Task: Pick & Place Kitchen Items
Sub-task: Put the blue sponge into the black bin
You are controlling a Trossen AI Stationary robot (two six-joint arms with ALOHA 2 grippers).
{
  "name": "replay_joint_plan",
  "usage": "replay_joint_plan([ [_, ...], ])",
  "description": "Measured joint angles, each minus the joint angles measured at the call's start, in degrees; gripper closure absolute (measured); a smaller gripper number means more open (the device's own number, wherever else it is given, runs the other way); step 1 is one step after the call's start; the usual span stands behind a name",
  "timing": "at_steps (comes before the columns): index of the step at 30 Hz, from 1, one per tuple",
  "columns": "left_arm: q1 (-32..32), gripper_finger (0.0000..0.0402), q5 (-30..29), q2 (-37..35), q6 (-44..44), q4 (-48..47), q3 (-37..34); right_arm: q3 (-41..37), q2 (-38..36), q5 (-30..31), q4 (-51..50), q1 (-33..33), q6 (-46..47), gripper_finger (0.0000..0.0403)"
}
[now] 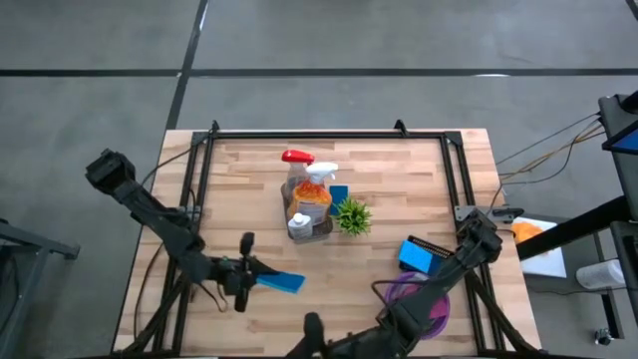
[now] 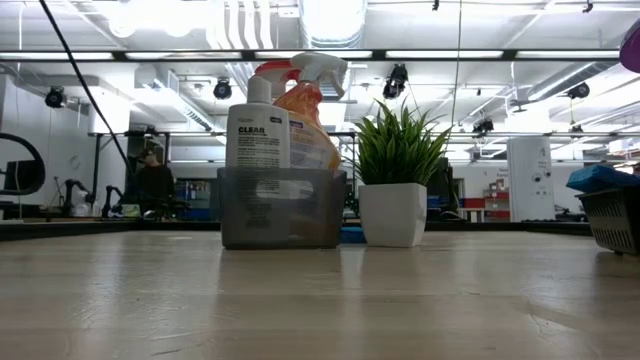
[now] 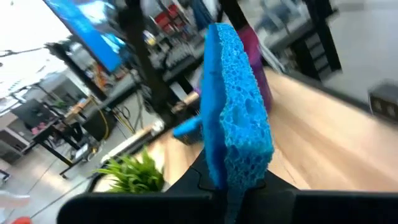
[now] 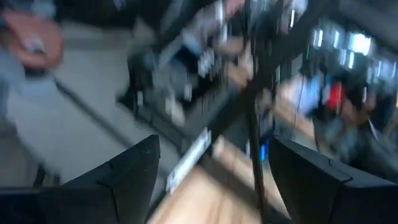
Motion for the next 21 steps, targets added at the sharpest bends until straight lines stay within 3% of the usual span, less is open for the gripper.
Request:
replay_joint_plan([
  [6, -0.9, 0.0400, -0.1, -3.3, 0.0, 7.0, -4.6, -14.7, -0.1, -7.8, 31.3, -3.7, -9.0, 0.0112],
  [11, -0.9, 0.0400, -0.2, -3.3, 0.0, 7.7, -5.5, -30.6, -4.0, -7.1, 47.9, -6.2, -8.3, 0.0112],
  [17, -0.7, 0.0400, -0.2, -3.3, 0.0, 8.6, -5.5, -50.5, -16.2, 2.3, 54.6, -6.8, -0.4, 0.0112],
  [21, 0.6, 0.0400, 0.3, -3.3, -0.5, 9.2, -5.5, -57.3, -21.5, 5.7, 53.6, -8.4, 7.1, 0.0112],
])
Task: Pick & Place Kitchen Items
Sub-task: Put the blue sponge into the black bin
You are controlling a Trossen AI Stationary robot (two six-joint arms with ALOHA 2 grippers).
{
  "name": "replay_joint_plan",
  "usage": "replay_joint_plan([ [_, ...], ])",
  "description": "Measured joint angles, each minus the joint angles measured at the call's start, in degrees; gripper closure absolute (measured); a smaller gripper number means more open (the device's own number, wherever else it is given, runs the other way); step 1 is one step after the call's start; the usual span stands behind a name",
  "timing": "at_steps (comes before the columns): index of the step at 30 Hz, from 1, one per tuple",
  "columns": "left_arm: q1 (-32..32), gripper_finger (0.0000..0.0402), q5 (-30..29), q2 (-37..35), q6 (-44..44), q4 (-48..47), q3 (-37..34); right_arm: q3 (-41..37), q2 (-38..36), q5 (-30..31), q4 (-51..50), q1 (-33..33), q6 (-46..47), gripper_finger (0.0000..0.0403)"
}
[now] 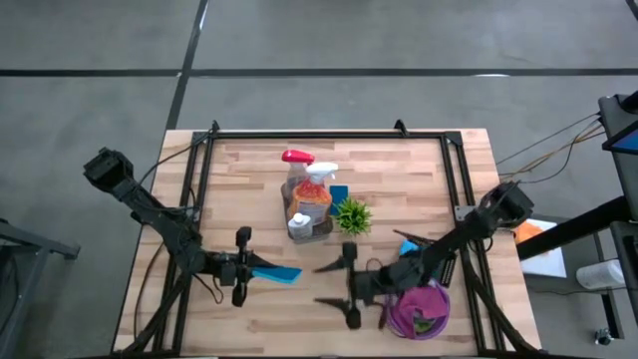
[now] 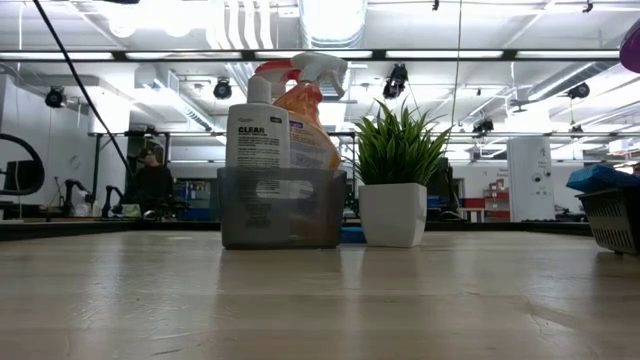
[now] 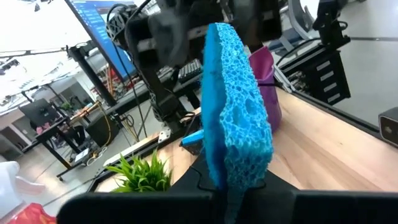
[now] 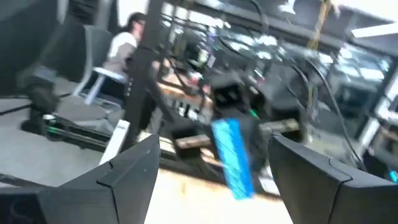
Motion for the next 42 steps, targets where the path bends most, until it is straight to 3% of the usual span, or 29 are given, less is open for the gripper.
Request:
replay_joint_plan([
  [12, 4.2, 0.0400, 4.7, 0.0, -3.0, -0.3, -0.2, 3.5, 2.0, 2.5, -11.2, -4.4, 5.4, 0.0112],
  [25, 4.6, 0.0400, 4.5, 0.0, -3.9, -1.7, -0.2, 16.7, 6.7, 3.4, -29.1, -6.3, 6.8, 0.0112],
  [28, 4.6, 0.0400, 4.5, 0.0, -4.0, -2.2, -0.2, 20.0, 9.0, 5.9, -32.6, -6.5, 6.6, 0.0120],
  [32, 4.6, 0.0400, 4.5, 0.0, -4.0, -3.2, -0.3, 23.1, 11.3, 9.0, -33.1, -6.0, 3.3, 0.0185],
  [38, 4.6, 0.0400, 4.7, 0.0, -4.1, -4.5, -0.3, 24.7, 11.7, 9.4, -35.1, -4.7, 1.4, 0.0363],
  [42, 4.7, 0.0388, 8.5, 0.0, -4.1, -4.8, -0.3, 24.6, 11.4, 9.5, -35.1, -3.7, 1.2, 0.0376],
])
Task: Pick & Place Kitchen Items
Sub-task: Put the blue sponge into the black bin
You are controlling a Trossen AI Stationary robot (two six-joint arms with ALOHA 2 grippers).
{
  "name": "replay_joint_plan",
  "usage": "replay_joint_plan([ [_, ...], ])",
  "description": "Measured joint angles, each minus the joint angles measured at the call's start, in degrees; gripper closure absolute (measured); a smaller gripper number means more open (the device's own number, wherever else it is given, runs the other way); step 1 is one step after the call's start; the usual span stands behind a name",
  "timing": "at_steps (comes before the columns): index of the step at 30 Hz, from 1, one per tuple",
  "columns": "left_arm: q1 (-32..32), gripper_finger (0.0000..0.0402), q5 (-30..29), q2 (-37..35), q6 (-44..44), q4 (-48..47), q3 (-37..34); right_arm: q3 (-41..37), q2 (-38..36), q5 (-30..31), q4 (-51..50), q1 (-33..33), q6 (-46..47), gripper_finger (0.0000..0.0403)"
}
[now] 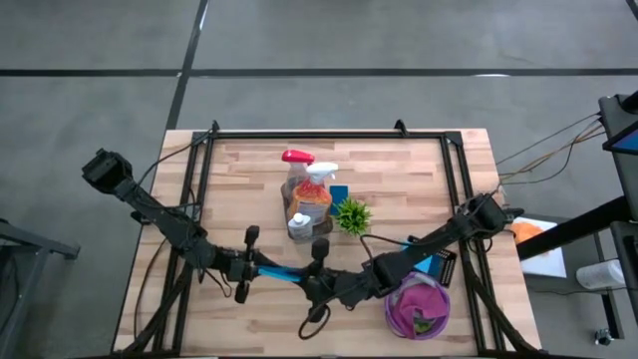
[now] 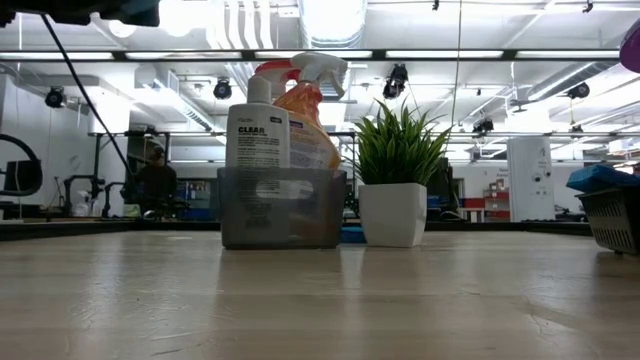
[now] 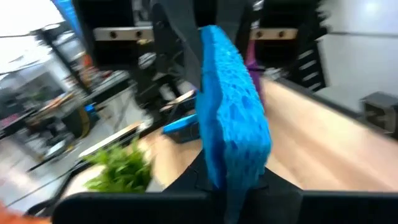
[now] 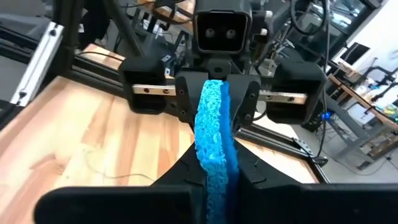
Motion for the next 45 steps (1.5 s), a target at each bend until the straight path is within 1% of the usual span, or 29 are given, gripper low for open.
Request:
replay_joint_plan([
  [2, 0.0, 0.0370, 3.4, 0.0, 0.0, -0.2, 0.0, -0.1, 0.0, -0.1, -0.2, 0.5, -0.2, 0.0382],
  [4, -0.1, 0.0347, 4.9, 0.0, 0.0, -0.5, -0.1, -0.5, -0.2, -0.1, -0.9, 0.9, 0.1, 0.0383],
  [9, -0.1, 0.0294, 4.8, 0.0, -1.9, -0.4, -0.1, -2.2, -0.3, -0.1, -1.6, 1.3, 1.8, 0.0384],
  [11, -0.2, 0.0277, 4.8, 0.0, -1.5, -0.3, 0.1, -3.0, -0.3, -0.1, -0.3, 1.5, 1.9, 0.0384],
  [12, -0.2, 0.0270, 4.9, -0.1, -1.2, -0.2, 0.1, -3.6, -0.3, -0.3, 1.4, 1.7, 1.8, 0.0384],
  [14, -0.2, 0.0257, 5.0, -0.7, -1.0, -0.2, 0.1, -5.6, -0.3, -2.8, 6.7, 2.3, 0.7, 0.0384],
  [18, -0.2, 0.0242, 5.2, -2.3, -0.7, -0.6, 0.1, -12.4, -0.3, -11.9, 24.1, 2.4, -2.0, 0.0384],
  [20, -0.3, 0.0240, 5.2, -3.3, -0.2, -2.5, 0.1, -16.5, -0.3, -15.3, 32.7, 2.3, -3.6, 0.0384],
  [22, -0.3, 0.0240, 4.8, -4.0, -0.2, -4.8, 0.1, -20.6, -1.6, -19.9, 39.0, 2.4, -5.0, 0.0385],
  [23, -0.3, 0.0240, 4.8, -4.3, -0.2, -5.9, 0.1, -22.5, -2.9, -22.1, 41.5, 2.4, -5.2, 0.0385],
  [25, -0.2, 0.0240, 4.8, -4.5, -0.9, -8.4, 0.1, -26.5, -6.6, -24.3, 45.1, 2.6, -5.3, 0.0385],
  [28, -0.2, 0.0240, 4.8, -4.5, -1.9, -11.5, 0.0, -32.5, -13.1, -24.2, 45.5, 2.6, -5.7, 0.0385],
  [31, -0.2, 0.0239, 5.2, -4.5, -2.4, -12.9, 0.0, -37.8, -20.0, -22.2, 40.9, 2.6, -4.9, 0.0385],
  [34, -0.2, 0.0239, 5.2, -4.5, -3.0, -13.9, 0.0, -41.3, -28.7, -16.9, 33.1, 3.0, -3.6, 0.0385],
  [36, -0.2, 0.0239, 5.2, -4.5, -4.1, -15.0, 0.0, -42.9, -34.1, -13.4, 25.6, 3.4, -2.2, 0.0385],
  [40, -0.2, 0.0239, 5.3, -4.5, -6.8, -18.1, -0.3, -44.1, -44.9, -8.3, 7.2, 3.9, 4.2, 0.0385],
  [43, -0.1, 0.0239, 5.3, -4.5, -7.7, -18.4, -1.4, -43.2, -52.1, -4.6, -9.9, 4.3, 11.8, 0.0385],
  [45, 0.0, 0.0239, 5.3, -4.5, -7.7, -16.8, -2.5, -41.8, -55.8, -3.0, -21.8, 4.3, 17.9, 0.0385],
])
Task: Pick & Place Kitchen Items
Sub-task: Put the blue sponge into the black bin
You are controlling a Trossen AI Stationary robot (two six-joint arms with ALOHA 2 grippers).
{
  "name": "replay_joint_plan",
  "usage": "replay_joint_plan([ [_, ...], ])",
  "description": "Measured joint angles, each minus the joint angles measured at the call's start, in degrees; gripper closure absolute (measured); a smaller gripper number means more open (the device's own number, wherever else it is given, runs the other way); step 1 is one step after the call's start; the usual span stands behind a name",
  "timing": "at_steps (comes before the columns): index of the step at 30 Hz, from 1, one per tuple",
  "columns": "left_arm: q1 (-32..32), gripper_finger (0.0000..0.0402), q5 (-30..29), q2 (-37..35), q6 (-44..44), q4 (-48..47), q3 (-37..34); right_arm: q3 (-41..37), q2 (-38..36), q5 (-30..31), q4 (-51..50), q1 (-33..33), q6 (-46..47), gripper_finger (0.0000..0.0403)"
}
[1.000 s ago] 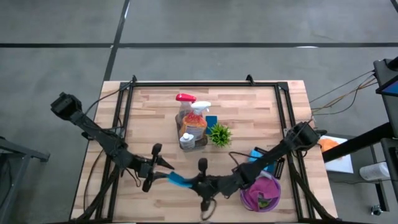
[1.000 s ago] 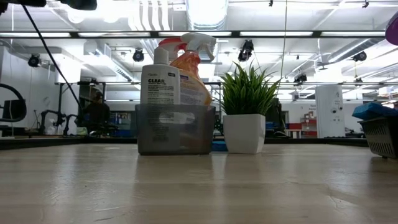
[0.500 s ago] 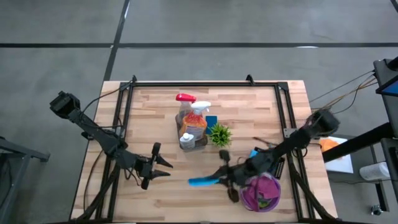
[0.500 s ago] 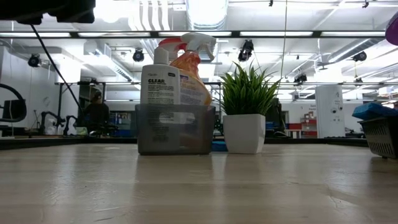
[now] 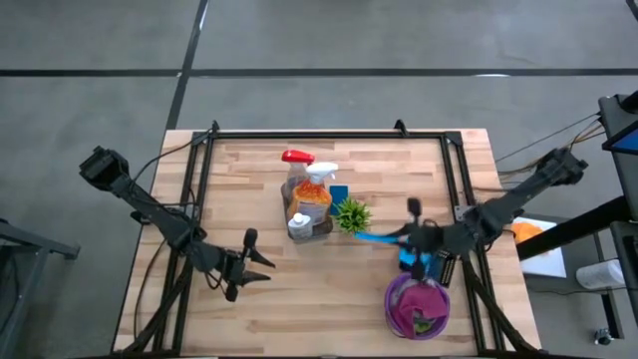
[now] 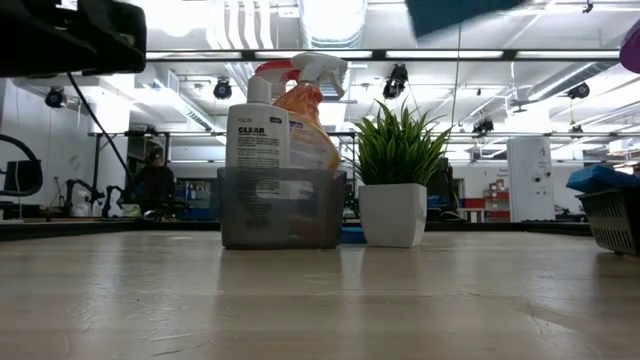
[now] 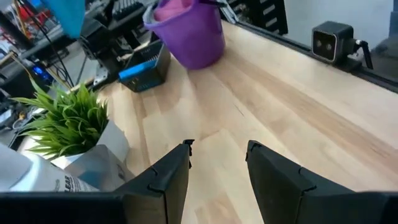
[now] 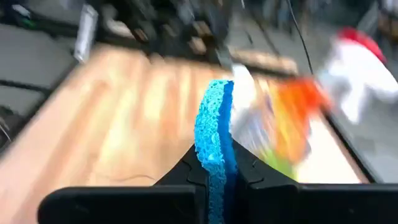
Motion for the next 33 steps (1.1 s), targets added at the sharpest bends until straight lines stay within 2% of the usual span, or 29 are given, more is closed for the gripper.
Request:
replay_joint_plan([
  [6, 2.8, 0.0239, 0.0, 0.0, 0.6, 7.4, -4.0, 8.5, -6.0, 1.0, -32.0, 0.0, 19.3, 0.0385],
  [11, 7.1, 0.0239, 0.2, 0.0, 0.3, 12.6, -8.5, 16.6, -5.2, -3.0, -53.0, -0.3, 34.9, 0.0385],
  [16, 11.7, 0.0239, 0.2, 0.0, 1.5, 19.5, -13.2, 23.5, -1.0, -10.9, -67.5, -0.3, 44.3, 0.0385],
  [22, 15.4, 0.0239, 0.2, 0.0, 3.2, 22.6, -14.9, 27.8, 4.5, -22.3, -75.2, -0.3, 45.2, 0.0385],
  [27, 16.9, 0.0239, 0.2, 0.0, 3.4, 22.4, -15.1, 27.8, 7.7, -33.7, -78.6, -0.2, 40.7, 0.0385],
  [30, 17.4, 0.0239, 0.2, 0.0, 1.7, 22.3, -15.1, 27.8, 9.1, -37.4, -81.4, -0.2, 35.9, 0.0385],
  [33, 17.6, 0.0239, 0.2, 0.0, -0.2, 21.8, -15.1, 27.8, 9.7, -38.4, -81.6, -0.2, 29.5, 0.0385],
])
